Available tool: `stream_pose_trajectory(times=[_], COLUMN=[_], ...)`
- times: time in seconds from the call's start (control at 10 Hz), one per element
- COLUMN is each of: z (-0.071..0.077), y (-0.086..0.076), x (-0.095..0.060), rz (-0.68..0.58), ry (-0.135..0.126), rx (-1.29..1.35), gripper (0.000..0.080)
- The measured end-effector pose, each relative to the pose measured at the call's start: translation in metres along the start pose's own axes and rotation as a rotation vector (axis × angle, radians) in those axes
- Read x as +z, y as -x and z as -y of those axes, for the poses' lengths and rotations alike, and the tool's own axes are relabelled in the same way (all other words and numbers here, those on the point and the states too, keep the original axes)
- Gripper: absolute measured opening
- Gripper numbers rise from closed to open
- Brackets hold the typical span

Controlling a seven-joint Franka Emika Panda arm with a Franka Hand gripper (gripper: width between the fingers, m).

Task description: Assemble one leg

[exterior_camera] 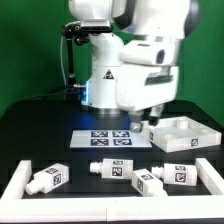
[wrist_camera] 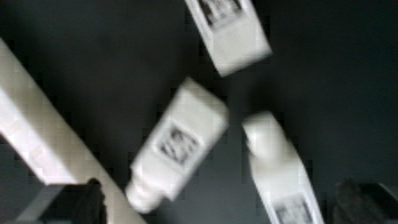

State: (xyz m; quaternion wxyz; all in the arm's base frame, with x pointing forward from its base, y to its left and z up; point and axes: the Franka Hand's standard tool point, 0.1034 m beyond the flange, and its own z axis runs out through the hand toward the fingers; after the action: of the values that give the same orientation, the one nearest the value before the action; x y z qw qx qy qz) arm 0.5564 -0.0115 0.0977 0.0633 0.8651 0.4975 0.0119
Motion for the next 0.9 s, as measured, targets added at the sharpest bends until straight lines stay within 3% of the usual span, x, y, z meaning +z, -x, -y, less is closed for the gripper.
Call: stream_pose_trajectory(times=[0.1,0.5,0.7,0.9], z=[-0.005,-0.003,0.008,0.017], y=[0.01,0.008,0.026,0.023], x=[0.006,0.007,0.046,0.074], rz=[0.003,0.002,0.007,-0.019], ry=[-0.008,-0.012,-0.063,-0.055], rx=[-0.003,-0.01,-0.013,-0.015], gripper=[0.065,0.065,0.065,0.065])
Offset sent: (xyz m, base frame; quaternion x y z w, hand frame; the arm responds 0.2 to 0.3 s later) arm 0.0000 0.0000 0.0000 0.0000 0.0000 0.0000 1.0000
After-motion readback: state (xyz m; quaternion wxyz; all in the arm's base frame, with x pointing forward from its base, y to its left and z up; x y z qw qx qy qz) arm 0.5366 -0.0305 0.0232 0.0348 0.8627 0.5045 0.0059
